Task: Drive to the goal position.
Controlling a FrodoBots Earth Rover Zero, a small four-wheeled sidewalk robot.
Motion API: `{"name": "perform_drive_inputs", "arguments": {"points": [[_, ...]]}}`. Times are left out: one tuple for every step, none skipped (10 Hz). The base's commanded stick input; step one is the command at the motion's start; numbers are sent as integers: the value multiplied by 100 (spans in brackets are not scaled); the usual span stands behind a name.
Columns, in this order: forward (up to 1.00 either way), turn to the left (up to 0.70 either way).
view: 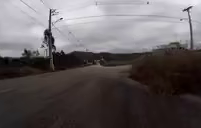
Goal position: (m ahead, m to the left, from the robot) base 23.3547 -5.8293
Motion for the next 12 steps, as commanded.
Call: {"name": "perform_drive_inputs", "arguments": {"points": [[70,0],[70,0],[70,0],[70,0],[70,0],[70,0],[70,0],[70,0],[70,0],[70,0],[70,0],[70,0]]}}
